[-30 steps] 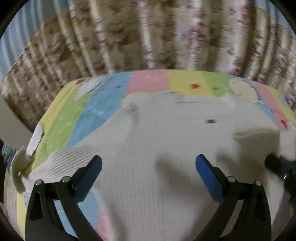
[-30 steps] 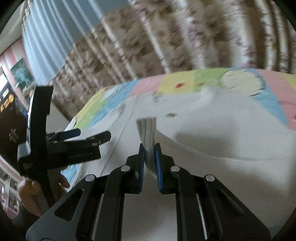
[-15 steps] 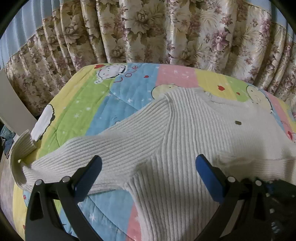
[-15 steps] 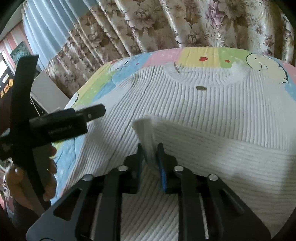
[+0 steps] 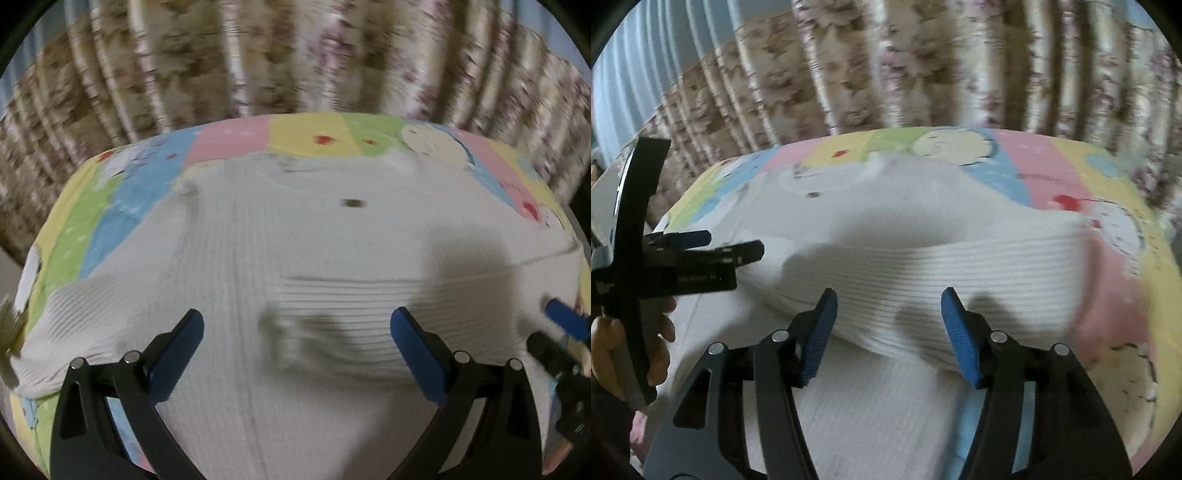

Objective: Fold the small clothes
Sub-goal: 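Grasp the cuff of the other sleeve with the left gripper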

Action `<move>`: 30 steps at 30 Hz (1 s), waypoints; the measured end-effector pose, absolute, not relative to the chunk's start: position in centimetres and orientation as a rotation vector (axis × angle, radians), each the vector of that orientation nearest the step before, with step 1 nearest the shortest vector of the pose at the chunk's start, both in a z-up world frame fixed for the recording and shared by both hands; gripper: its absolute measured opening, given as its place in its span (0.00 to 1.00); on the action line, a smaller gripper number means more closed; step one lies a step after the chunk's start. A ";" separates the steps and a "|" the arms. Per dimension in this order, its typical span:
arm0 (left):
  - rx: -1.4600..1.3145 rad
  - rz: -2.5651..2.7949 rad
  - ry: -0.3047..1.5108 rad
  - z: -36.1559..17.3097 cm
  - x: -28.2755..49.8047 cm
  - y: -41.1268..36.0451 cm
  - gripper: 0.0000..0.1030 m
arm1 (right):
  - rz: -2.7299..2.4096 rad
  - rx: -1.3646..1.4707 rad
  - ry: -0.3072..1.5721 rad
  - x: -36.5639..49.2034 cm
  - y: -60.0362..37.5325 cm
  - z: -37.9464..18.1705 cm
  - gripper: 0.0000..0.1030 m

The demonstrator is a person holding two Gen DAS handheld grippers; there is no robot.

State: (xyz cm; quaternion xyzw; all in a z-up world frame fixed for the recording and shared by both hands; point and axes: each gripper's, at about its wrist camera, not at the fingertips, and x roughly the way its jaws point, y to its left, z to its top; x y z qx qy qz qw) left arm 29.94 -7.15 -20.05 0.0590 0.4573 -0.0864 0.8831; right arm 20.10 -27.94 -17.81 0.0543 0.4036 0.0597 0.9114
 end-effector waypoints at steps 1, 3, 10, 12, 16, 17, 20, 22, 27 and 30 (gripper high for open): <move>0.137 -0.194 0.948 -20.1 29.8 -7.9 0.94 | 0.113 0.120 0.829 19.9 -28.6 -17.8 0.58; 0.176 -0.224 0.962 -20.6 29.6 -9.5 0.78 | 0.094 0.136 0.826 19.6 -29.4 -17.7 0.58; 0.229 -0.214 0.984 -21.2 29.6 -10.5 0.32 | 0.076 0.192 0.816 19.0 -30.8 -17.8 0.58; 0.236 -0.221 0.993 -21.0 29.6 -10.5 0.13 | 0.074 0.201 0.813 19.1 -30.8 -17.7 0.58; 0.220 -0.280 1.003 -21.0 28.9 -10.6 0.00 | 0.068 0.211 0.798 19.0 -31.4 -17.1 0.58; 0.225 -0.283 0.993 -21.0 28.8 -10.7 0.00 | 0.064 0.209 0.792 18.9 -31.6 -16.8 0.59; 0.232 -0.254 0.954 -20.6 29.3 -9.9 0.00 | 0.023 0.196 0.775 18.9 -33.0 -16.1 0.67; 0.203 -0.229 0.957 -20.4 30.3 -8.4 0.00 | 0.007 0.209 0.787 19.4 -34.0 -16.2 0.67; 0.062 -0.237 1.006 -20.1 31.6 -3.7 0.00 | -0.001 0.256 0.784 19.8 -34.9 -16.4 0.67; 0.009 -0.300 1.020 -20.3 31.0 -3.2 0.03 | 0.008 0.260 0.785 20.0 -34.4 -16.7 0.67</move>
